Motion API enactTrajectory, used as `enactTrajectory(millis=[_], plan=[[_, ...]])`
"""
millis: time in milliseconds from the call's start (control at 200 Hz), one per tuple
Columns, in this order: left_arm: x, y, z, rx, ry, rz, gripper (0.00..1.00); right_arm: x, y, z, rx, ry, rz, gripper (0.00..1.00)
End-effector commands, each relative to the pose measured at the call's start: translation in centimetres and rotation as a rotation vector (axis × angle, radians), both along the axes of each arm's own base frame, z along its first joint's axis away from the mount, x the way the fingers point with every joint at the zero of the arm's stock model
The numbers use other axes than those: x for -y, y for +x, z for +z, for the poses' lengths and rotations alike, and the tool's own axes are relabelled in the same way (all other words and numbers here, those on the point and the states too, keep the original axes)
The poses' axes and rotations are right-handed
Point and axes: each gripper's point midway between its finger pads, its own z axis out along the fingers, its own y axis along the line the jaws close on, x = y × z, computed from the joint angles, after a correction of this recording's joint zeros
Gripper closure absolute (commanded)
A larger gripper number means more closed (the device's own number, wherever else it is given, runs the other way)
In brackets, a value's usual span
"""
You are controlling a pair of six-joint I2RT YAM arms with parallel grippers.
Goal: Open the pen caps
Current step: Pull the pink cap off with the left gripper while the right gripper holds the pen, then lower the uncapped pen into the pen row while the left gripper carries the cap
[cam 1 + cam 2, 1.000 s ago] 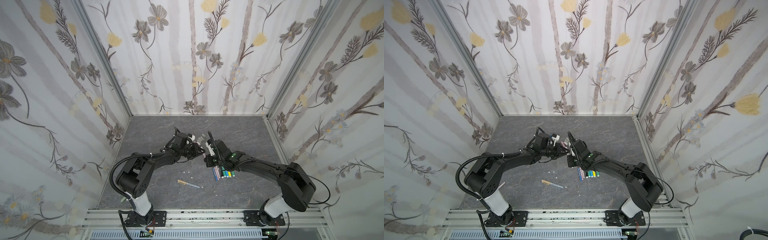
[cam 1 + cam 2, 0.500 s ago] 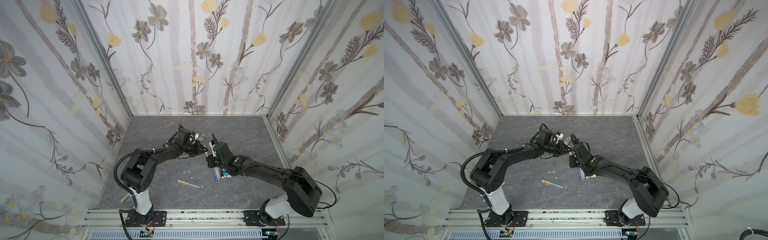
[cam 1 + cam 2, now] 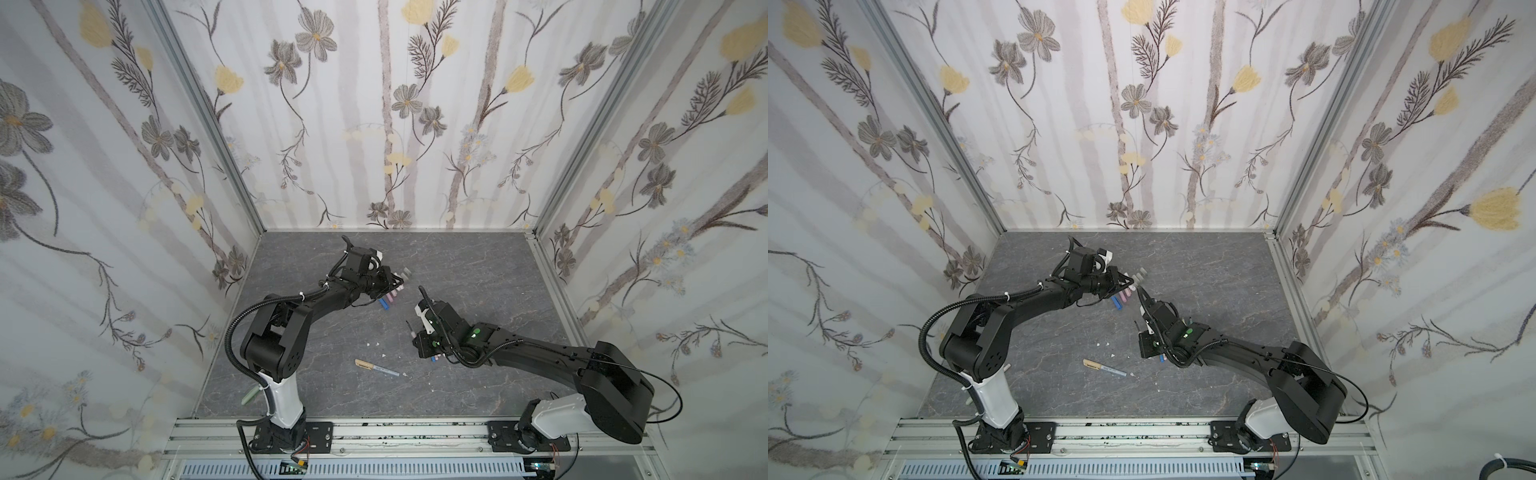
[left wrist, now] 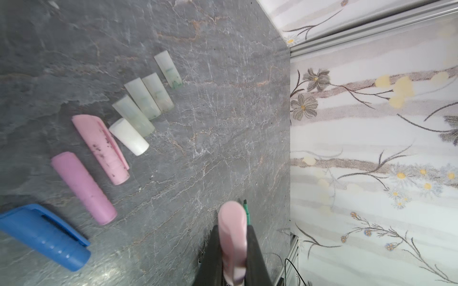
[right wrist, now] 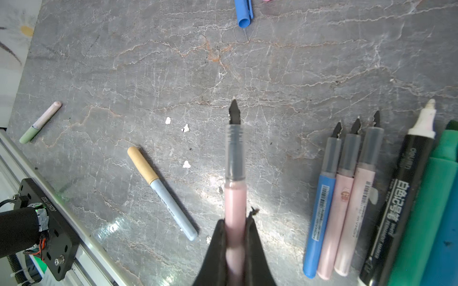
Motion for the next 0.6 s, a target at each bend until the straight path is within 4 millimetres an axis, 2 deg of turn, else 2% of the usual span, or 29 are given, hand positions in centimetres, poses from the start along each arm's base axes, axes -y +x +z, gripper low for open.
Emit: enactTrajectory(millis=[0,260,320,335,470,595], plan=[[-2.0,0.2,-0.1,0.017,0.017,0.037,1.0,-0.2,-0.1,-0.5,-0.013,-0.02,-0.027,1.0],[-7.7,-1.4,-2.0,-0.02,0.052,0.119,1.0,1.2,0.6,-3.5,-0.047,-0.224,-0.133,1.0],[-8.5,-1.9,-2.3,-0.025,0.053,0.126,1.0,1.5,1.0,-3.2,-0.035,-0.247,-0.159,1.0],[-8.7,-2.0,-2.5,-0.028,0.053,0.128,1.0,1.8,1.0,-4.1,-0.047,-0.276,-0.163,1.0],[-9.6,-3.2,-3.5,-0.047,0.06,0.129,1.0,2.5,1.4,-4.7,-0.043,-0.345,-0.187,1.0],[-9.5,-4.2,-4.6,-0.067,0.039,0.118,1.0,2.7,1.6,-5.3,-0.043,-0.392,-0.189,0.99]])
